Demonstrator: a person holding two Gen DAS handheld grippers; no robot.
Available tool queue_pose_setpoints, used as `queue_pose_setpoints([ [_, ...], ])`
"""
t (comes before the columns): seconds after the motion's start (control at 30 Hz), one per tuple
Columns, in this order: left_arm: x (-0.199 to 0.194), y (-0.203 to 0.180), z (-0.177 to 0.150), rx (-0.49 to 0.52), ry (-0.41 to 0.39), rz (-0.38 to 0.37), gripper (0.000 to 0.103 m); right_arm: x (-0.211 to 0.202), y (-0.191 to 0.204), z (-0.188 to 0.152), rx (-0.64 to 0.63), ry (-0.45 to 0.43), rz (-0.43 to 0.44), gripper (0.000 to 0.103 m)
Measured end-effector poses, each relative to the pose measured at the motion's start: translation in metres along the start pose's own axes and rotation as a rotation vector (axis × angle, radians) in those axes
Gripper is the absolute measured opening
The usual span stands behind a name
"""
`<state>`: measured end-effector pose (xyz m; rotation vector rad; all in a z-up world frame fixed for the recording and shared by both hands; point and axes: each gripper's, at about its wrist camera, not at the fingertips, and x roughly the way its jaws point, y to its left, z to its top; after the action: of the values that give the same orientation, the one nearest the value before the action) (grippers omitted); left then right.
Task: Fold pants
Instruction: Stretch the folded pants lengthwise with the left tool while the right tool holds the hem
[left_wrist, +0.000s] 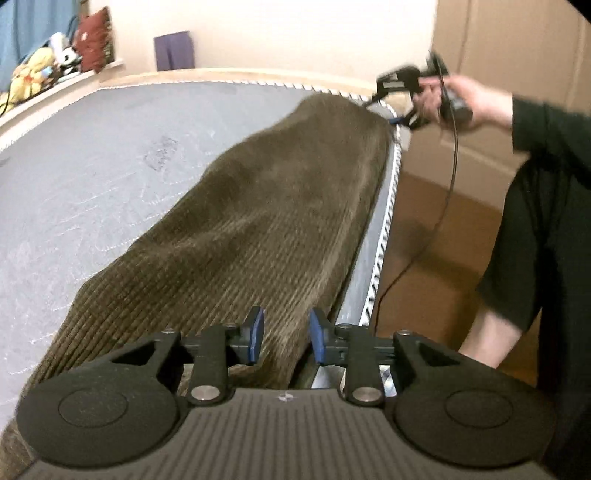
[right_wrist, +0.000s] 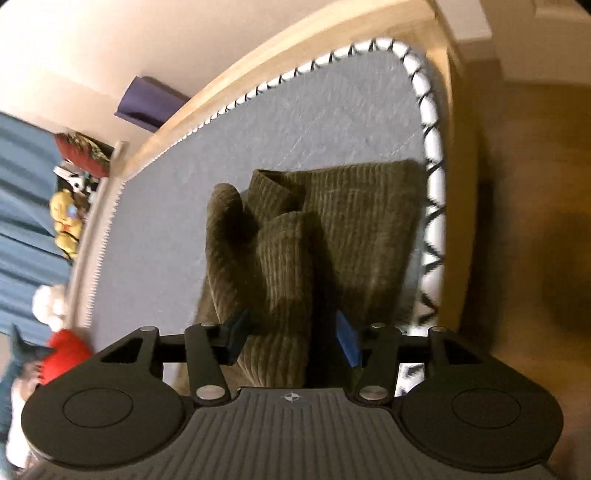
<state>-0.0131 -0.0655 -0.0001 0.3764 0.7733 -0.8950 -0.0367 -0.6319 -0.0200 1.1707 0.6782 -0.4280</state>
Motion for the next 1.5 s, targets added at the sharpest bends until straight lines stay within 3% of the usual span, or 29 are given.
queue_pose_setpoints([
  [0.07, 0.001, -0.002, 0.001, -0.008, -0.007, 0.014, 0.03, 0.009, -0.001, 0.006, 0.015, 0.004, 0.052, 0.055],
  [0.27, 0.008, -0.007, -0.004, 0.015, -0.014, 0.01, 0.03, 0.036, -0.008, 0.022, 0.041, -0.012, 0.071, 0.053],
  [0.33, 0.015, -0.006, -0.005, 0.028, -0.005, 0.009, 0.03, 0.043, -0.007, 0.031, 0.039, -0.024, 0.068, 0.043],
  [0.37, 0.018, -0.006, -0.004, 0.029, 0.001, 0.012, 0.03, 0.047, -0.006, 0.033, 0.034, -0.028, 0.066, 0.024],
  [0.4, 0.023, -0.004, -0.004, 0.028, 0.006, 0.015, 0.03, 0.047, -0.004, 0.033, 0.023, -0.04, 0.067, 0.01],
  [0.43, 0.023, -0.003, -0.003, 0.029, 0.009, 0.017, 0.03, 0.045, -0.001, 0.032, 0.0, -0.06, 0.072, 0.01],
  [0.5, 0.024, -0.002, -0.001, 0.034, 0.002, 0.029, 0.03, 0.026, 0.016, 0.027, -0.099, -0.14, 0.092, 0.01],
  [0.57, 0.024, 0.0, 0.002, 0.027, -0.006, 0.036, 0.03, -0.007, 0.036, 0.019, -0.201, -0.276, 0.123, 0.009],
  [0.63, 0.026, 0.002, 0.004, 0.02, -0.01, 0.041, 0.03, -0.039, 0.045, 0.006, -0.262, -0.44, 0.079, 0.009],
  [0.7, 0.027, 0.001, 0.006, 0.026, -0.003, 0.038, 0.03, -0.046, 0.038, -0.009, -0.255, -0.502, -0.042, 0.009],
  [0.77, 0.029, 0.0, 0.005, 0.034, 0.012, 0.044, 0.03, -0.036, 0.017, -0.013, -0.166, -0.46, -0.222, 0.009],
  [0.83, 0.031, -0.002, 0.004, 0.039, 0.031, 0.043, 0.03, -0.025, -0.003, -0.012, -0.066, -0.4, -0.297, 0.009],
  [0.93, 0.031, -0.004, 0.001, 0.05, 0.046, 0.035, 0.03, -0.018, -0.006, -0.007, -0.082, -0.367, -0.287, 0.012],
  [1.07, 0.027, -0.001, -0.003, 0.029, 0.054, 0.011, 0.037, -0.035, 0.008, -0.007, -0.154, -0.478, -0.324, 0.028],
  [1.17, 0.03, -0.003, -0.01, 0.045, 0.084, -0.005, 0.043, -0.04, 0.022, -0.009, -0.195, -0.516, -0.292, 0.031],
  [1.3, 0.041, -0.01, -0.022, 0.094, 0.13, 0.001, 0.044, -0.035, 0.047, -0.022, -0.308, -0.487, -0.2, 0.034],
  [1.33, 0.042, -0.009, -0.023, 0.098, 0.135, 0.003, 0.04, -0.032, 0.052, -0.026, -0.341, -0.464, -0.168, 0.036],
  [1.37, 0.042, -0.008, -0.023, 0.089, 0.143, -0.006, 0.015, -0.028, 0.059, -0.03, -0.38, -0.428, -0.123, 0.042],
  [1.4, 0.039, -0.006, -0.022, 0.082, 0.149, -0.03, 0.012, -0.024, 0.066, -0.034, -0.421, -0.381, -0.079, 0.05],
  [1.5, 0.007, -0.002, -0.017, 0.131, 0.088, -0.07, 0.006, -0.006, 0.085, -0.047, -0.562, -0.192, 0.052, 0.053],
])
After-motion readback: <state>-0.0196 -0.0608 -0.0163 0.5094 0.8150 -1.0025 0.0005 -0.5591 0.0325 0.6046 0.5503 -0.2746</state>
